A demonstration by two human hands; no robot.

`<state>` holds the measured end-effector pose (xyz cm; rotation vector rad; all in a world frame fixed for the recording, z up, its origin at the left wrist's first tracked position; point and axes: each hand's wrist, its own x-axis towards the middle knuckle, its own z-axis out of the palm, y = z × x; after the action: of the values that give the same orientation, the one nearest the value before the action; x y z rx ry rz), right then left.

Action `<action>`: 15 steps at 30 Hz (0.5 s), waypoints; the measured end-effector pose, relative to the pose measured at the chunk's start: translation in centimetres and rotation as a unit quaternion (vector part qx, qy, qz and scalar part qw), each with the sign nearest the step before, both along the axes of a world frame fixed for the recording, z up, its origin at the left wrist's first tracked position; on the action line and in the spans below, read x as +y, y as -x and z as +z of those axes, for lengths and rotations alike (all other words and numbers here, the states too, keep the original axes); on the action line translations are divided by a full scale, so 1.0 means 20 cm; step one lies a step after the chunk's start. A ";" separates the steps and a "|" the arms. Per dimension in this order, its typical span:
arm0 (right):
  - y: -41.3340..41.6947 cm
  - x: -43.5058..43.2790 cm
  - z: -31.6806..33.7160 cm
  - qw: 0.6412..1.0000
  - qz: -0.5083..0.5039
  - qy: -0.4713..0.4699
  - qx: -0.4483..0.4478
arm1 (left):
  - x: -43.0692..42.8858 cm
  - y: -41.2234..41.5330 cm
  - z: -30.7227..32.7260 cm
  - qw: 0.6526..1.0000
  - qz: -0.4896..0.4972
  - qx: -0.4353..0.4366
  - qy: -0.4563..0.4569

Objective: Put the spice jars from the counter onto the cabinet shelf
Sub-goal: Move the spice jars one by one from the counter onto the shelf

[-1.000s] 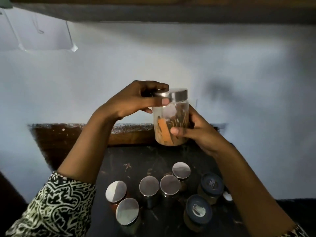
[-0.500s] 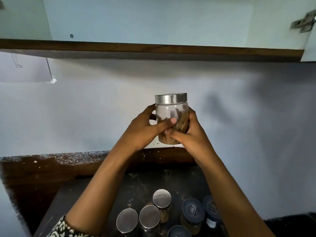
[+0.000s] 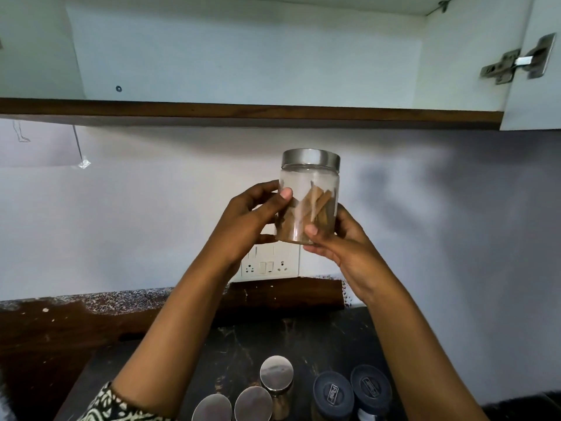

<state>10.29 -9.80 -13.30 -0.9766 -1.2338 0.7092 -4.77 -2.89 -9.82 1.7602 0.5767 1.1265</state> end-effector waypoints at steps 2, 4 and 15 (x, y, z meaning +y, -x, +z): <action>0.02 0.00 0.01 0.995 -0.082 -0.017 -0.050 | 0.00 -0.03 0.00 0.998 0.035 0.029 -0.036; 0.04 0.00 0.00 0.988 -0.121 -0.028 -0.095 | -0.02 -0.05 0.01 0.994 0.056 0.061 -0.074; -0.13 -0.06 0.04 0.998 0.066 0.006 0.023 | 0.02 -0.05 0.02 0.999 -0.033 -0.042 -0.006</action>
<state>12.89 -11.06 -12.56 -0.8897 -1.2637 0.8385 -3.73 -2.56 -9.48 1.7206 0.4579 1.1546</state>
